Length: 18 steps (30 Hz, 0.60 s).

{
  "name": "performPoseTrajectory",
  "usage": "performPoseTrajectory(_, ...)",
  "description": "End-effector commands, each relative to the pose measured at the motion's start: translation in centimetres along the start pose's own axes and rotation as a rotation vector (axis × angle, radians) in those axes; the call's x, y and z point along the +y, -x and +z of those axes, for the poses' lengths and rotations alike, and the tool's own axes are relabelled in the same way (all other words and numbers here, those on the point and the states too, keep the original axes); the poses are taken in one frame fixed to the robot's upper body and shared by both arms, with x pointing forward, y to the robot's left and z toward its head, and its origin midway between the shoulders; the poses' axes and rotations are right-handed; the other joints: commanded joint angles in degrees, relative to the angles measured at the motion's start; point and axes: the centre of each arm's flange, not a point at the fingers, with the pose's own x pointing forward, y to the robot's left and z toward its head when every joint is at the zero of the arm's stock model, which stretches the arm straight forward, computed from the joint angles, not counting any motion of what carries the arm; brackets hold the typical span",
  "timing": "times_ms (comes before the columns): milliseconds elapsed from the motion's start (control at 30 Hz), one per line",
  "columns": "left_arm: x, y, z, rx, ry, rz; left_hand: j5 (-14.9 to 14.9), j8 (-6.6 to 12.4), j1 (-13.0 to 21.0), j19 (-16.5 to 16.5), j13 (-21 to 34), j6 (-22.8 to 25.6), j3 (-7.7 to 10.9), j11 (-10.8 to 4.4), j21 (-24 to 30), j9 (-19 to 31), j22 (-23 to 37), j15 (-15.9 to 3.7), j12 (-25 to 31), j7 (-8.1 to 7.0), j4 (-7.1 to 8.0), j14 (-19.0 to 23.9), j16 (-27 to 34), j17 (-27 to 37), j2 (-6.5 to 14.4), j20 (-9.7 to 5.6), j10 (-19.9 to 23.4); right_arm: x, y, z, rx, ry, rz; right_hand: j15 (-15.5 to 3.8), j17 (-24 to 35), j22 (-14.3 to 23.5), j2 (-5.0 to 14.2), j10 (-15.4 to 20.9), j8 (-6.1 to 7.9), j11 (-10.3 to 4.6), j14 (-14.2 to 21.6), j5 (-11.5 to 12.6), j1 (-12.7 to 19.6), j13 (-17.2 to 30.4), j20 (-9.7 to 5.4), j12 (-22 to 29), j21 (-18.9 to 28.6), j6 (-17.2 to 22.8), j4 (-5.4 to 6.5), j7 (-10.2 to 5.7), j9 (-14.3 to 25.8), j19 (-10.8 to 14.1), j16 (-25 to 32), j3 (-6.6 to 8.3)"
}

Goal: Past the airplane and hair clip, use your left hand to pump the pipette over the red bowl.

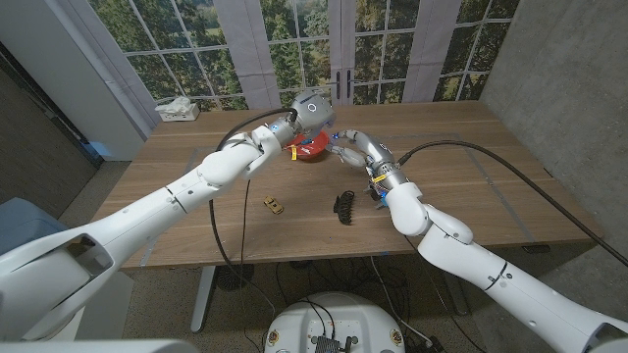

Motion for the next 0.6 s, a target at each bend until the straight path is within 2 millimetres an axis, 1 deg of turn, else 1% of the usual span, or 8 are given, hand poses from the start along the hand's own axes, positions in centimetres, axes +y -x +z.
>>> performPoseTrajectory(33,0.09,-0.45,0.15,-0.006,0.001,0.005,0.21,0.09,0.56,0.43,1.75,0.32,-0.3,-2.1,-0.08,0.28,0.32,-9.78,0.13,-0.34,0.03,0.57,-0.08,0.18,0.13,-0.22,2.89,0.33,-0.65,0.18,-0.006,0.016,0.029,-0.73,0.2,0.11,0.1,0.41,0.58,0.07,0.28,0.01,0.42,0.22,0.2,-0.02,-0.17,0.78,0.13,0.13,0.28,0.4,0.23,-0.06)
performPoseTrajectory(167,0.1,-0.52,0.18,-0.008,0.002,0.005,0.21,0.08,0.57,0.43,1.8,0.31,-0.32,-2.09,-0.09,0.28,0.32,-9.78,0.13,-0.37,0.02,0.57,-0.1,0.18,0.14,-0.22,2.93,0.51,-0.83,0.05,-0.006,0.009,0.037,-0.71,0.23,0.13,0.13,0.42,0.94,0.05,0.21,-0.08,0.39,0.26,0.29,-0.02,-0.23,1.94,0.35,0.17,0.3,0.41,0.23,-0.29)
performPoseTrajectory(600,0.02,-0.66,0.15,-0.008,0.002,0.004,0.23,0.08,0.61,0.44,1.87,0.34,-0.39,-2.08,-0.11,0.29,0.32,-9.78,-0.01,-0.39,0.02,0.58,-0.16,0.18,0.17,-0.2,2.93,1.03,-1.62,0.07,-0.004,0.013,0.063,-0.89,0.32,0.17,0.52,0.85,1.21,-0.15,0.22,-0.24,0.16,0.37,0.04,0.15,-0.31,3.24,0.86,0.37,0.33,0.56,0.34,-0.75)
